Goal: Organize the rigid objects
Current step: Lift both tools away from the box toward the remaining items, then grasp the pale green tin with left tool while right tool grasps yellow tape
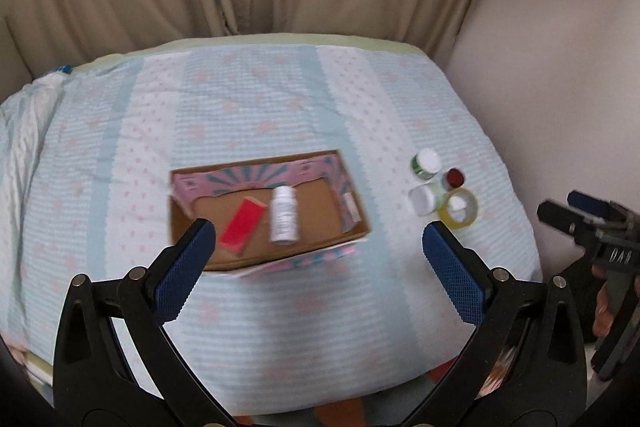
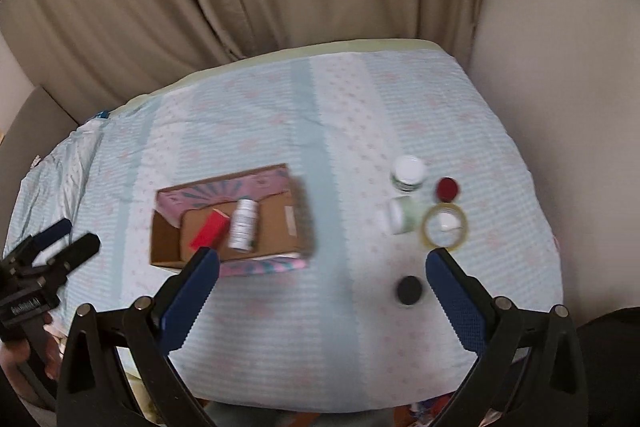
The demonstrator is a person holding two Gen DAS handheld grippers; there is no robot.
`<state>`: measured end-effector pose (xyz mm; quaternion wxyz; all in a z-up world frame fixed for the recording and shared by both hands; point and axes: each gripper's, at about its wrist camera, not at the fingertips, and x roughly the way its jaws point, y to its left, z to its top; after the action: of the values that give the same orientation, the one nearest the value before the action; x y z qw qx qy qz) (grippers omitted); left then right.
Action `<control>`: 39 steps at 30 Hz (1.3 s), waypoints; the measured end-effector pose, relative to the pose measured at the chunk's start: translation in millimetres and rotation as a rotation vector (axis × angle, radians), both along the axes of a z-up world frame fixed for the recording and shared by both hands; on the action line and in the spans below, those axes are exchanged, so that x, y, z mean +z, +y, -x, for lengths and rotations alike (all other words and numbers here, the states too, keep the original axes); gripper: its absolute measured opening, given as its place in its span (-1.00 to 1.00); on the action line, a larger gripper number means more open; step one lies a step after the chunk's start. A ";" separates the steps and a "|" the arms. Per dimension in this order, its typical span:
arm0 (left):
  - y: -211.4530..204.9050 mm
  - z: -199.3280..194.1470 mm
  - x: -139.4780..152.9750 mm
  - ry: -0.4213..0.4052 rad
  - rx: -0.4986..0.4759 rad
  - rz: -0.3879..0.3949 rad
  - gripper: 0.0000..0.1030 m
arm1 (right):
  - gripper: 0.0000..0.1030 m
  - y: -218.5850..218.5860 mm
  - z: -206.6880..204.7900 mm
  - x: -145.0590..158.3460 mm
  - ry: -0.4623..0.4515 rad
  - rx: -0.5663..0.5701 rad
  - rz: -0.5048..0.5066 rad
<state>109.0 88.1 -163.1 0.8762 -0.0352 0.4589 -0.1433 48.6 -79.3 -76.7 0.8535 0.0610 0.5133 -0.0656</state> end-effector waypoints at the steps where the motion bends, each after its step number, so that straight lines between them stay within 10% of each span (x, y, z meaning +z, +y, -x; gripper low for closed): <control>1: -13.8 0.2 0.0 0.004 0.010 0.001 1.00 | 1.00 -13.9 5.2 -0.8 -0.005 0.009 0.006; 19: -220.2 -38.9 -60.8 0.219 0.055 0.022 1.00 | 1.00 -183.0 20.3 -74.3 0.016 0.097 0.021; 39: -324.9 -166.7 -258.2 0.531 -0.128 -0.040 0.86 | 1.00 -184.2 -30.6 -256.3 0.133 0.175 0.134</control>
<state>275.7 -236.8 -421.3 0.7149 -0.0254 0.6765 -0.1750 79.3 -263.5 -333.0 0.8223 -0.0456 0.5666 -0.0287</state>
